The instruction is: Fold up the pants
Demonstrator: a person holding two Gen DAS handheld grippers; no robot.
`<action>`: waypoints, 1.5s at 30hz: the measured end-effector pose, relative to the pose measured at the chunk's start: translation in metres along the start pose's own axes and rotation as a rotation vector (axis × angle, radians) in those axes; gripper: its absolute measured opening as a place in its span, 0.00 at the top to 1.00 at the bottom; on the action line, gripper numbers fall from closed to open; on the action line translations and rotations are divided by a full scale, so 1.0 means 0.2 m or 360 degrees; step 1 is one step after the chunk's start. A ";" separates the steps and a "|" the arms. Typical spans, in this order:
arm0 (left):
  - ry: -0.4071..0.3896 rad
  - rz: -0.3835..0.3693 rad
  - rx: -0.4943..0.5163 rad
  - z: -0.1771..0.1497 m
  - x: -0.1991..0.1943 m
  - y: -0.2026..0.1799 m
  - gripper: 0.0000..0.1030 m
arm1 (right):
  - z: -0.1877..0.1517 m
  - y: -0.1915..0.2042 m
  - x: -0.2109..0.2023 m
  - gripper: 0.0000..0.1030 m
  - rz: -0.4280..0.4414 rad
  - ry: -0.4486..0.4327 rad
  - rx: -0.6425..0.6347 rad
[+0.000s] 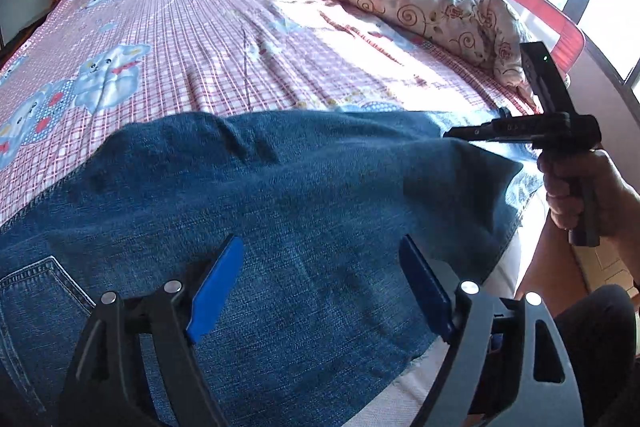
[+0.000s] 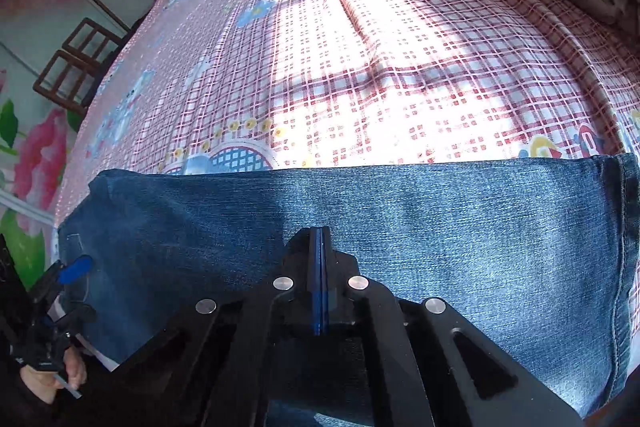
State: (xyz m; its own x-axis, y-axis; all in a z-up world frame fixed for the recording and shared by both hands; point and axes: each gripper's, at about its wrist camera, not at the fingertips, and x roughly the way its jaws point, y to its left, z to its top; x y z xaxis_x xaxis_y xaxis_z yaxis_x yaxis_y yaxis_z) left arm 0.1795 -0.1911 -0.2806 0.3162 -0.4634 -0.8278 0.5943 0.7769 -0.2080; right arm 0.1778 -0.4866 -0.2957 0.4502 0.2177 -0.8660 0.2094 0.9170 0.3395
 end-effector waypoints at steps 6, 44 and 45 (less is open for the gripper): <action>-0.0001 0.0122 0.0294 -0.14 0.02 -0.05 0.29 | 0.04 -0.19 -0.04 1.00 0.0086 -0.0030 -0.0015; -0.0147 0.0165 -0.0212 0.28 0.01 0.44 0.34 | -0.42 -0.11 -0.40 1.00 -0.0131 -0.0223 -0.0303; -0.0153 0.0258 -0.0221 0.25 -0.02 0.46 0.29 | -0.41 -0.11 -0.38 1.00 -0.0213 -0.0203 -0.0325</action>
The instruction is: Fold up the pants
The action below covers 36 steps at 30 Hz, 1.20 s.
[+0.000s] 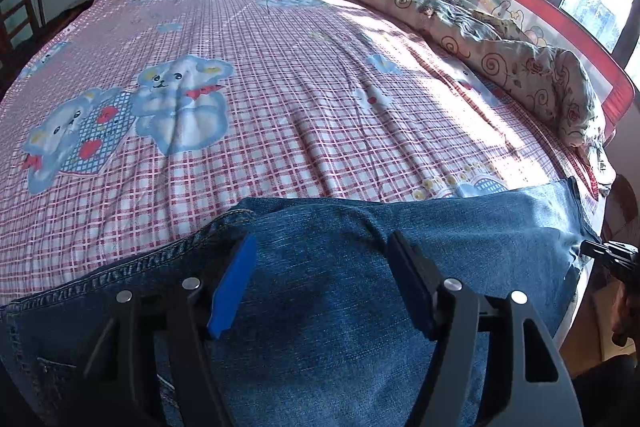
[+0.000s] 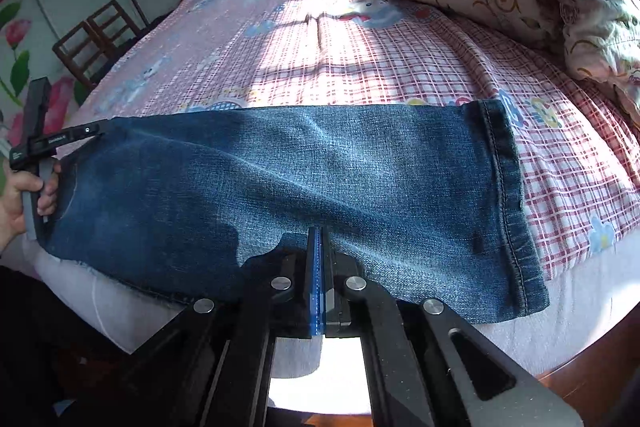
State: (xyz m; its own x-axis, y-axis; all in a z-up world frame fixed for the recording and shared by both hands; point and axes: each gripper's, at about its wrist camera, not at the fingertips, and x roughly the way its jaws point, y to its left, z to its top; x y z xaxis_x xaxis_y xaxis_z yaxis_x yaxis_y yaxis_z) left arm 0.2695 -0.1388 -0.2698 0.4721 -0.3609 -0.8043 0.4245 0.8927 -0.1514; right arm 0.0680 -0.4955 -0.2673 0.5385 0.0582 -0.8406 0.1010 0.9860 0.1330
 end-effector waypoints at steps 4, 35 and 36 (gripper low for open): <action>0.0006 0.0288 -0.0045 -0.16 -0.08 0.24 0.30 | -0.02 -0.12 0.09 1.00 -0.0051 0.0136 0.0099; -0.0117 0.0133 -0.0320 -0.71 -0.66 0.71 0.16 | -0.03 -0.46 -0.32 0.37 0.0055 -0.0289 0.0718; -0.0116 0.0126 -0.0346 -0.69 -0.66 0.70 0.13 | -0.03 -0.49 -0.36 0.21 0.0070 -0.0333 0.0761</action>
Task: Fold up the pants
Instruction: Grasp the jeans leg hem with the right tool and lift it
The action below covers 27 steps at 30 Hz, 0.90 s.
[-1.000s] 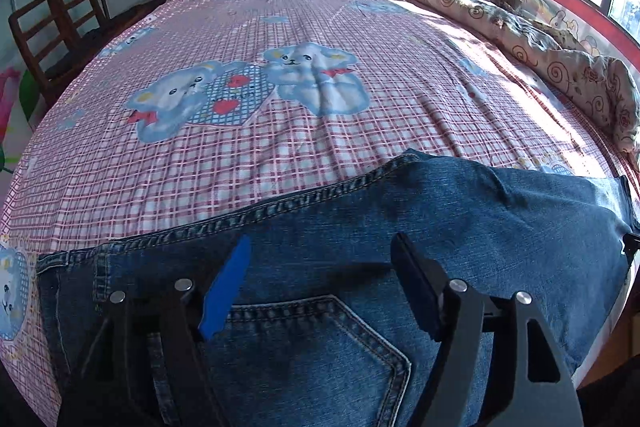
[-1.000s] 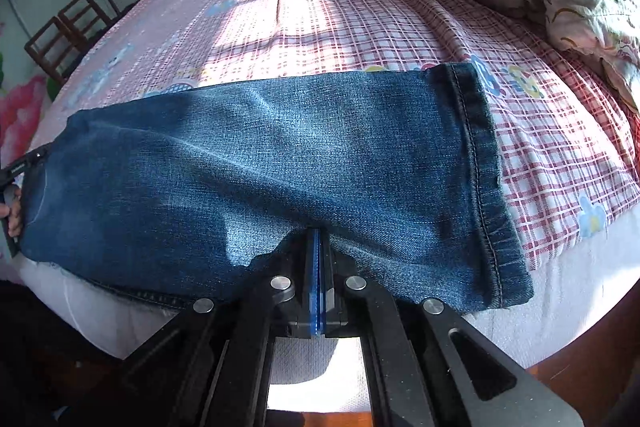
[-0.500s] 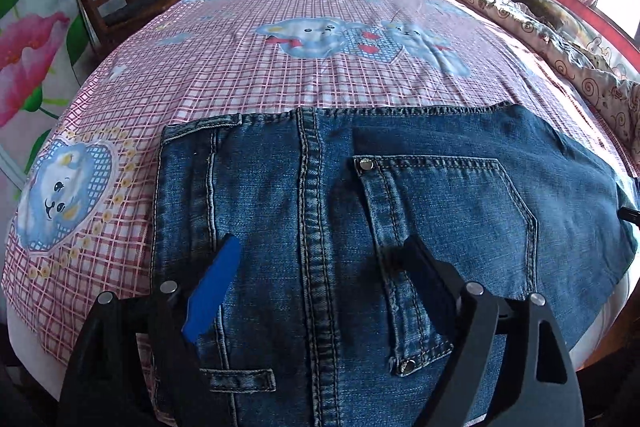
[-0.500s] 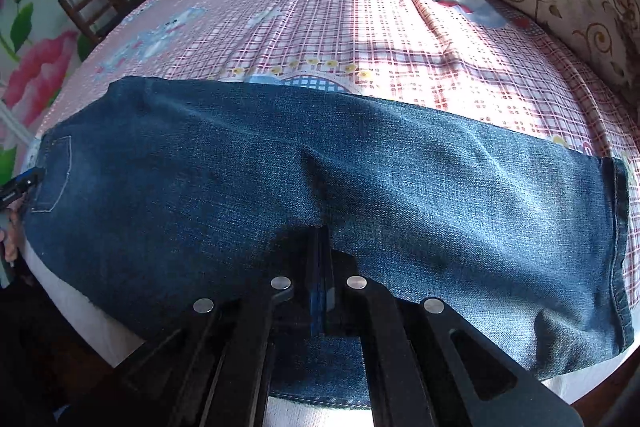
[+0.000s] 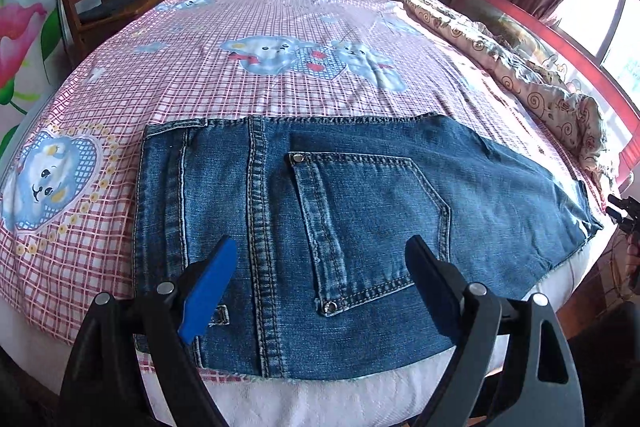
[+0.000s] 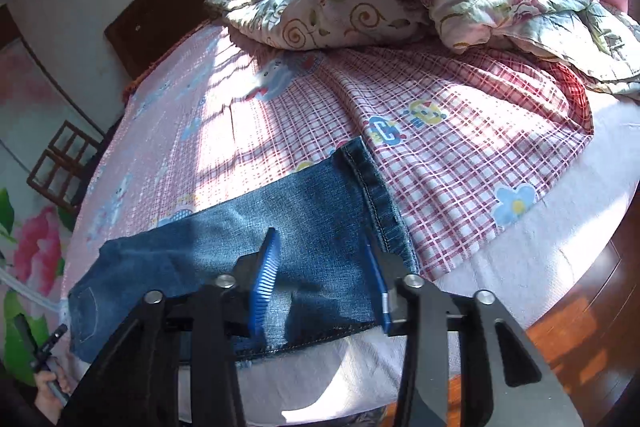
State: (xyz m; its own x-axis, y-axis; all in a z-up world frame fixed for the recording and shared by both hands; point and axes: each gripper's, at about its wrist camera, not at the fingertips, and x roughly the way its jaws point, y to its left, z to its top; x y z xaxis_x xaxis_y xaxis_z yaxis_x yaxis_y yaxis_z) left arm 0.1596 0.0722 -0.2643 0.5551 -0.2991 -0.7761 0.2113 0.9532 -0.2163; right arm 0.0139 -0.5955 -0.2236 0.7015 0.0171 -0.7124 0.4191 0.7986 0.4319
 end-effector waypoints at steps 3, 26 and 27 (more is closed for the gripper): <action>0.0039 0.0156 -0.0075 0.06 0.01 -0.03 0.06 | 0.01 -0.06 -0.02 0.21 -0.0061 0.0034 0.0093; 0.0302 0.0239 -0.0219 0.02 0.23 -0.03 0.06 | -0.33 -0.35 0.15 0.32 0.0334 0.0075 0.0863; 0.0302 0.0246 -0.0202 0.01 0.23 -0.04 0.06 | -0.32 -0.35 0.16 0.32 0.0342 0.0060 0.0886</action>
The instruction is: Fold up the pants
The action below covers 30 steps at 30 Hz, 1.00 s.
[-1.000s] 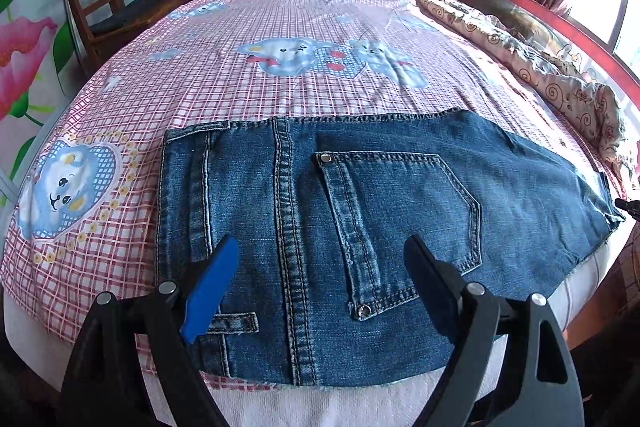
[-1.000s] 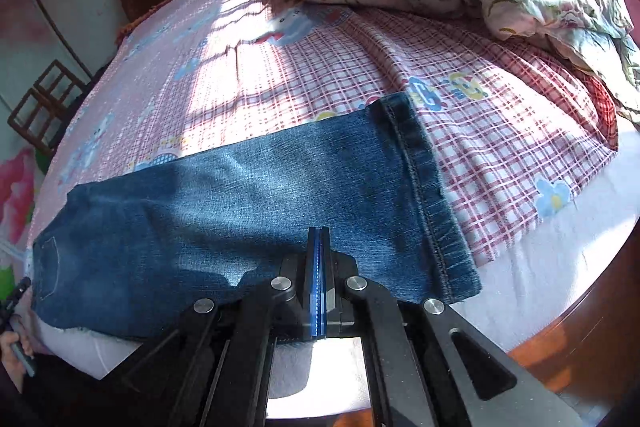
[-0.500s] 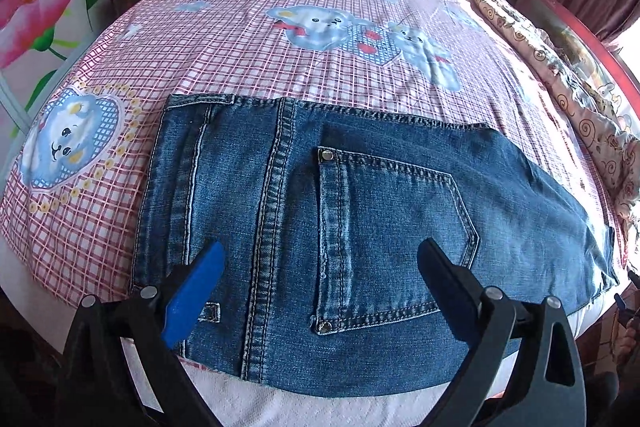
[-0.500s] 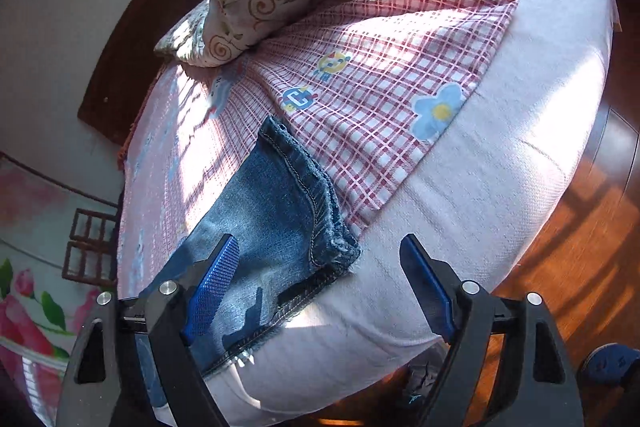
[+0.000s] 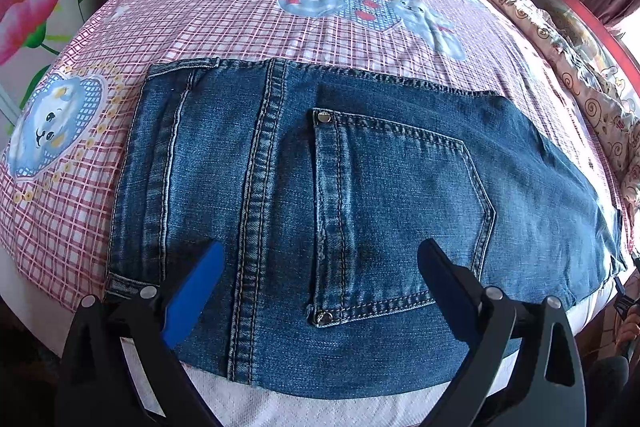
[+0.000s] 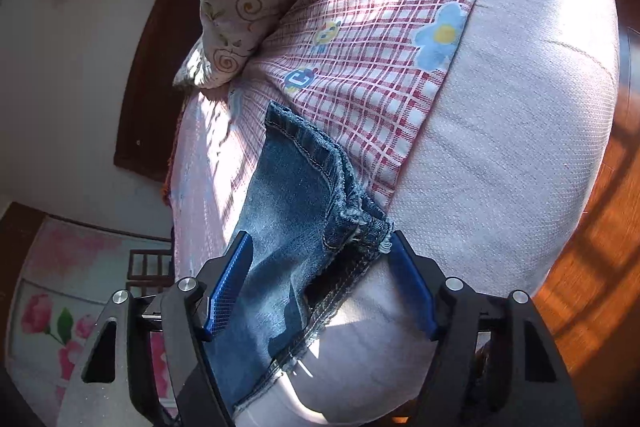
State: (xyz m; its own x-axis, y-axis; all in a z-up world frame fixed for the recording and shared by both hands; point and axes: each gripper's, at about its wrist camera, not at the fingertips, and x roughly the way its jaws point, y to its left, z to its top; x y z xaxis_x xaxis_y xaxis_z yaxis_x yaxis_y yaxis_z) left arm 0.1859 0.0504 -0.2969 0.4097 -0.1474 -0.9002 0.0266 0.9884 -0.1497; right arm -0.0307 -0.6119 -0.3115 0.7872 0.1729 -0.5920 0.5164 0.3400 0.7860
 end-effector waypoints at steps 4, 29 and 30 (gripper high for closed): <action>-0.0006 0.0031 0.0047 -0.01 0.01 -0.02 0.05 | -0.01 0.05 0.07 0.59 -0.0063 0.0026 -0.0045; 0.0006 0.0057 0.0076 -0.01 0.04 -0.03 0.02 | -0.06 0.39 -0.02 0.87 -0.0014 -0.0067 -0.0253; 0.0004 0.0052 0.0075 -0.01 0.04 -0.03 0.02 | -0.07 0.44 -0.01 0.87 0.0031 -0.0032 -0.0280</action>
State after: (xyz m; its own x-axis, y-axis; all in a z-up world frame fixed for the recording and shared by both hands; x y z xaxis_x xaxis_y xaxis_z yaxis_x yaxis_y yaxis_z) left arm 0.1872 0.0432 -0.3048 0.4086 -0.1148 -0.9054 0.0560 0.9933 -0.1007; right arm 0.0088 -0.5699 -0.2440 0.8040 0.1634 -0.5718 0.4353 0.4935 0.7530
